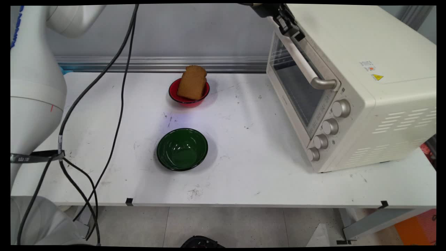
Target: Open the oven
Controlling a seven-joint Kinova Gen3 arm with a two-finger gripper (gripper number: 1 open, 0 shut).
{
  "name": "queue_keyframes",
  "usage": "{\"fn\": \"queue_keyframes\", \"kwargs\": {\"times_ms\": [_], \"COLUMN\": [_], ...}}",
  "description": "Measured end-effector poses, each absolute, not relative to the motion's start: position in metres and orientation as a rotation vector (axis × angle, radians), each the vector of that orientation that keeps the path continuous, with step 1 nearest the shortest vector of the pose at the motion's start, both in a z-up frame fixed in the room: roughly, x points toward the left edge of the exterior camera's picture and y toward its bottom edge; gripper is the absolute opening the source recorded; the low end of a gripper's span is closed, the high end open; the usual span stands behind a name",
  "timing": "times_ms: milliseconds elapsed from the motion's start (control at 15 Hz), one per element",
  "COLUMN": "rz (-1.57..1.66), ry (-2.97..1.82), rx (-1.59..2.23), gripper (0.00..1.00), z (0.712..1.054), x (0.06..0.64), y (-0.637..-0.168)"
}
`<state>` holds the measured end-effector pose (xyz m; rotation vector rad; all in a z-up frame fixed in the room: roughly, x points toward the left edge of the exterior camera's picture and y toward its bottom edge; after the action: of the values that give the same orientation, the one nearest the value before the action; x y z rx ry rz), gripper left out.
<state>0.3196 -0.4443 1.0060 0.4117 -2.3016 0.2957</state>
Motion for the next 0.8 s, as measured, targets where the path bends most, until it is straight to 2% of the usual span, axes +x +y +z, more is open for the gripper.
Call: {"fn": "queue_keyframes", "kwargs": {"times_ms": [800], "rz": [0.285], "ry": [-2.349], "rx": [0.394], "gripper": [0.00], "z": [0.994], "x": [0.306], "y": [-0.452]}}
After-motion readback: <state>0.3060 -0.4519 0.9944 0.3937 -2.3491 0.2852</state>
